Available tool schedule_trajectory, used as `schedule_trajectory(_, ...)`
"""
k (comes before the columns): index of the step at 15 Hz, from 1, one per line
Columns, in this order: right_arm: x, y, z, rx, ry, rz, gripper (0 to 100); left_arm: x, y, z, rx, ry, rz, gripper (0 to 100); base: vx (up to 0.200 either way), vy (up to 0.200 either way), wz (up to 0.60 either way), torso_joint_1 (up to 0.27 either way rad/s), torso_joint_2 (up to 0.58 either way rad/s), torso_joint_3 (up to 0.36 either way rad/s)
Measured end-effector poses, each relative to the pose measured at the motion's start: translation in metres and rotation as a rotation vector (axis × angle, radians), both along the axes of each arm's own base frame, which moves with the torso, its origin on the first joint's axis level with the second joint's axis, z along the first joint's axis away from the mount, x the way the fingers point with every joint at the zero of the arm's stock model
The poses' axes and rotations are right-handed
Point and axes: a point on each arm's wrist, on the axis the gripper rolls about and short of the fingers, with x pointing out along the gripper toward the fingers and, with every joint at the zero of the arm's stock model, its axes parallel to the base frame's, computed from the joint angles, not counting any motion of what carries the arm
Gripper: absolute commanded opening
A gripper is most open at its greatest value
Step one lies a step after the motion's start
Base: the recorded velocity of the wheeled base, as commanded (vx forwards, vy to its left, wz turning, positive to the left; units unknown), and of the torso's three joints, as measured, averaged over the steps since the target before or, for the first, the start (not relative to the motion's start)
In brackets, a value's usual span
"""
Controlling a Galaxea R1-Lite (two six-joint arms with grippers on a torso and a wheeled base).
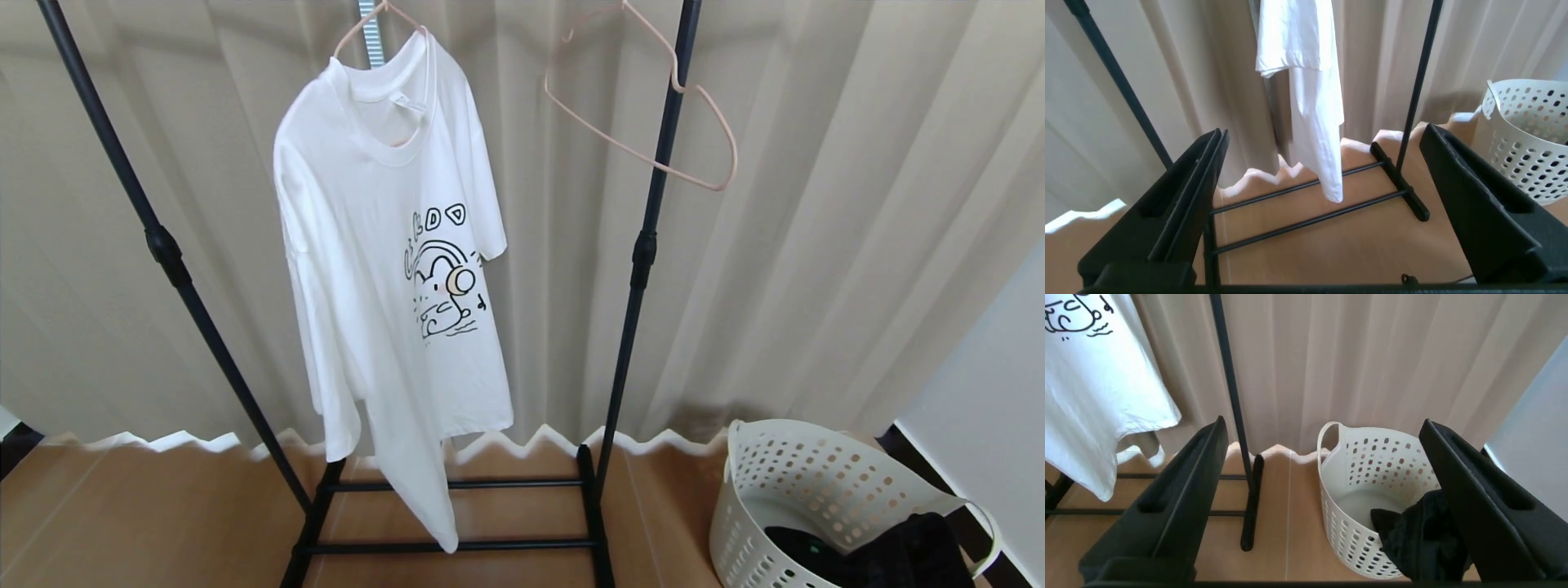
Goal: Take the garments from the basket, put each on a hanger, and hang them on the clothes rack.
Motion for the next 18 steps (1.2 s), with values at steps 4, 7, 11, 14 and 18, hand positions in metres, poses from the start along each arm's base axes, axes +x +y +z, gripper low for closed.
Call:
schedule_trajectory(4,0.0000,0.0000,0.0001,0.001,-0.001,0.000,100,0.0000,0.0000,0.0001,0.000,-0.001,0.000,100,0.000,0.000,-0.15,-0.009,0.08,0.072)
schedule_trajectory(7,0.0000,0.0000,0.0002,0.000,-0.001,0.000,100,0.0000,0.0000,0.0002,0.000,-0.001,0.000,100,0.000,0.000,-0.60,-0.002,0.01,0.007)
schedule_trajectory(11,0.0000,0.0000,0.0003,0.000,-0.002,-0.001,100,0.0000,0.0000,0.0001,0.000,-0.001,0.000,100,0.000,0.000,-0.60,0.001,0.00,0.001)
schedule_trajectory(14,0.0000,0.0000,0.0002,0.001,-0.001,-0.001,100,0.0000,0.0000,0.0002,0.000,-0.001,0.000,100,0.000,0.000,-0.60,0.006,0.00,0.002)
schedule_trajectory(18,0.0000,0.0000,0.0001,0.001,-0.001,-0.002,100,0.0000,0.0000,0.0001,0.000,-0.001,0.000,100,0.000,0.000,-0.45,0.001,0.00,-0.001)
